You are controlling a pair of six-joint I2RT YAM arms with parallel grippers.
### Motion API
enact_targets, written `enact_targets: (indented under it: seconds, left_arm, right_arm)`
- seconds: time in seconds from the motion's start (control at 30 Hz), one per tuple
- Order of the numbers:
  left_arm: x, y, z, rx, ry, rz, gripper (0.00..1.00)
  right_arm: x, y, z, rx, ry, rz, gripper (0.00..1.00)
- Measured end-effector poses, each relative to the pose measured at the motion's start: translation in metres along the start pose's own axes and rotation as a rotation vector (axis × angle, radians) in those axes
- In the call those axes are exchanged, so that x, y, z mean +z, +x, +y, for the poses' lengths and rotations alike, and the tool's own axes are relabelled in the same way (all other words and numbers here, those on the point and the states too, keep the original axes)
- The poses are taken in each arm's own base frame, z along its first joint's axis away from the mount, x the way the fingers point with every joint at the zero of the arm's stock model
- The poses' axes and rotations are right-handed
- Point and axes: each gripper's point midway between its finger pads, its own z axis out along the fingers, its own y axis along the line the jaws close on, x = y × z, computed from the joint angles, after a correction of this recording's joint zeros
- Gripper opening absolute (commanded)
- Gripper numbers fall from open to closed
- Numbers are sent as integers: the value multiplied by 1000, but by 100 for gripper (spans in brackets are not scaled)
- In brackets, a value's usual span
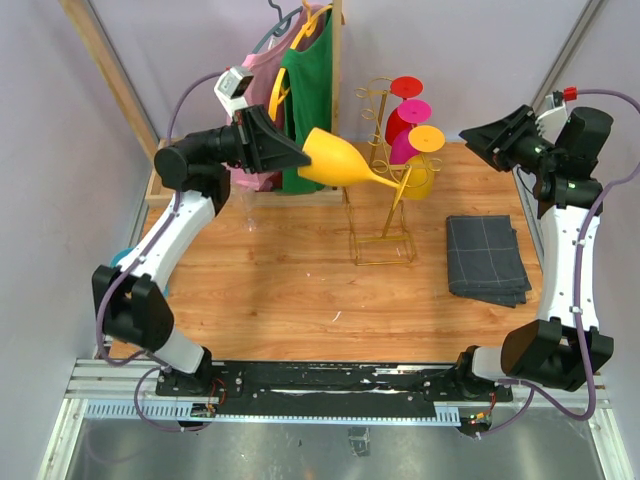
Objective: Place the wine glass upside down on the wine glass rack
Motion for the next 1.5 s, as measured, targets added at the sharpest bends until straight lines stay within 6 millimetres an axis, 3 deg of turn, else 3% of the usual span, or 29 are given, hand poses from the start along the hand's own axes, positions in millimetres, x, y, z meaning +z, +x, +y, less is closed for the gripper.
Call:
enact_targets:
  seconds: [0.27, 0.47, 0.6, 0.73, 1.1, 1.33, 1.5]
  left_arm:
    - [-10, -37, 13, -84, 96, -112, 0]
    - [-10, -50, 9, -168, 131, -165, 0]
    - [-10, -61, 3, -200, 160, -214, 0]
    - [-11, -71, 0, -227, 185, -261, 0]
    - [-14, -89, -6, -230, 230, -362, 0]
    - [-15, -92, -7, -232, 237, -382, 0]
    - [-15, -93, -9, -230, 241, -387, 0]
  right_arm:
    - [-4, -15, 43, -69, -166, -36, 44]
    - [-17, -23, 105, -144, -394, -69, 44]
    - [-20, -12, 148, -171, -560, -39, 44]
    - [-18, 3, 175, -179, -677, 7, 43]
    - [-24, 15, 218, -100, -993, 74, 43]
    - [-14, 33, 227, 45, -1117, 174, 43]
    - [-23, 47, 242, 64, -1186, 210, 44]
